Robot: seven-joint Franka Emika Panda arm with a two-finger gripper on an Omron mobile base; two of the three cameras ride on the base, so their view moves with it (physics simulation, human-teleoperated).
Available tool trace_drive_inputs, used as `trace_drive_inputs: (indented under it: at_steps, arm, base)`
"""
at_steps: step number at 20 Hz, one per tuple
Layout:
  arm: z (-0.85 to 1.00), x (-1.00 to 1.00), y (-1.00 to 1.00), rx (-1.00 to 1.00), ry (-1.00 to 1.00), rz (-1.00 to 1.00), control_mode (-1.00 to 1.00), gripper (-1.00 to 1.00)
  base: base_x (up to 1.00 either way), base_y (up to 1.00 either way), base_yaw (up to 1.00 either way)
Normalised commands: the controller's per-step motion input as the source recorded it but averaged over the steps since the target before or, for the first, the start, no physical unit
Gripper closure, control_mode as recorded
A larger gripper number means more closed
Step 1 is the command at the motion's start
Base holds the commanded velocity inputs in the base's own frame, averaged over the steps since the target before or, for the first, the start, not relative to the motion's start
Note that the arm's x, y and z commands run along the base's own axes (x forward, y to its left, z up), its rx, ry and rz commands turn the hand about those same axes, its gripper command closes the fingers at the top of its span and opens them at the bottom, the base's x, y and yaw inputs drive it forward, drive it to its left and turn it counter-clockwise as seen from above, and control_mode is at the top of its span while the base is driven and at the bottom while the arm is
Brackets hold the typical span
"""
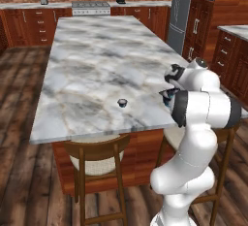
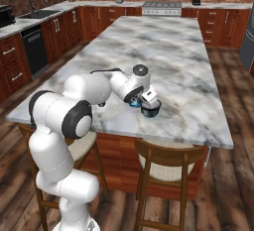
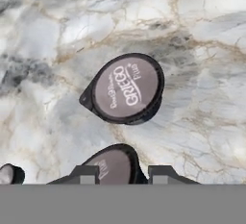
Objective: Stack the yogurt containers by placing the smaller containers on top of the larger containers.
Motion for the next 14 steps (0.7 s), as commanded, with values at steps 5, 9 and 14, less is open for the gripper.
trace_drive_inputs:
  at_steps: [5, 9, 14]
  arm:
    - [0.01, -0.2, -0.22, 0.04, -0.38, 0.02, -1.0, 1.0]
    - [0.0, -0.02, -0.05, -0.01, -0.16, 0.04, -1.0, 1.0]
    - [0.01, -0.03, 0.01, -0.01, -0.07, 0.03, -1.0, 1.0]
  base:
    - [0.0, 0.0, 0.0]
    - [0.0, 0.0, 0.0]
    - [0.0, 0.0, 0.0]
